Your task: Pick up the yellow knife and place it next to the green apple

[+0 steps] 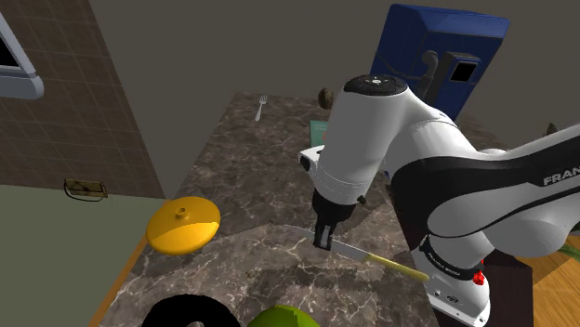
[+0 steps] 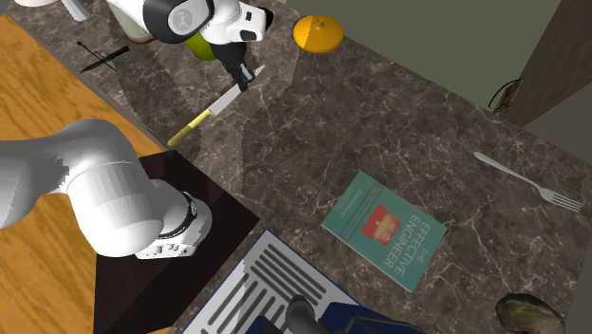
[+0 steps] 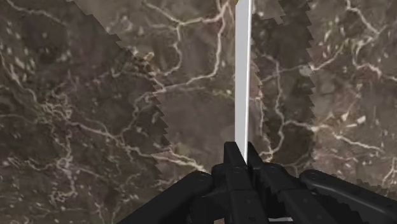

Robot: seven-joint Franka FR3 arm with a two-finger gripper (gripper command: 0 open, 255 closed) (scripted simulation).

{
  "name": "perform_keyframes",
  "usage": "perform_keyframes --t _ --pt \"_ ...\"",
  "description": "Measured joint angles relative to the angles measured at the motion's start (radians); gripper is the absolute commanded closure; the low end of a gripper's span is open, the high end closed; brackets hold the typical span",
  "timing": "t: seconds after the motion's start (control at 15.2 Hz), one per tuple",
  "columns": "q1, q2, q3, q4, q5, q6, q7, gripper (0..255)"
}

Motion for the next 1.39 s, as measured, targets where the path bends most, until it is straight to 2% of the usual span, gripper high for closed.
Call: perform_keyframes --t 0.33,0.73,0.79,1.19,1.39 --pt "-0.003 0.047 0.02 -0.037 0.009 0.084 -0.001 255" --pt "-0.004 0.057 0.025 -0.041 0.01 0.097 0.001 255" --pt "-0.004 0.057 0.025 -0.041 0.01 0.097 0.001 0" --pt "-0.004 0.057 0.025 -0.041 0.01 0.097 0.001 0" --pt "0.004 -0.01 -0.002 -0.008 0.003 0.001 -0.002 0"
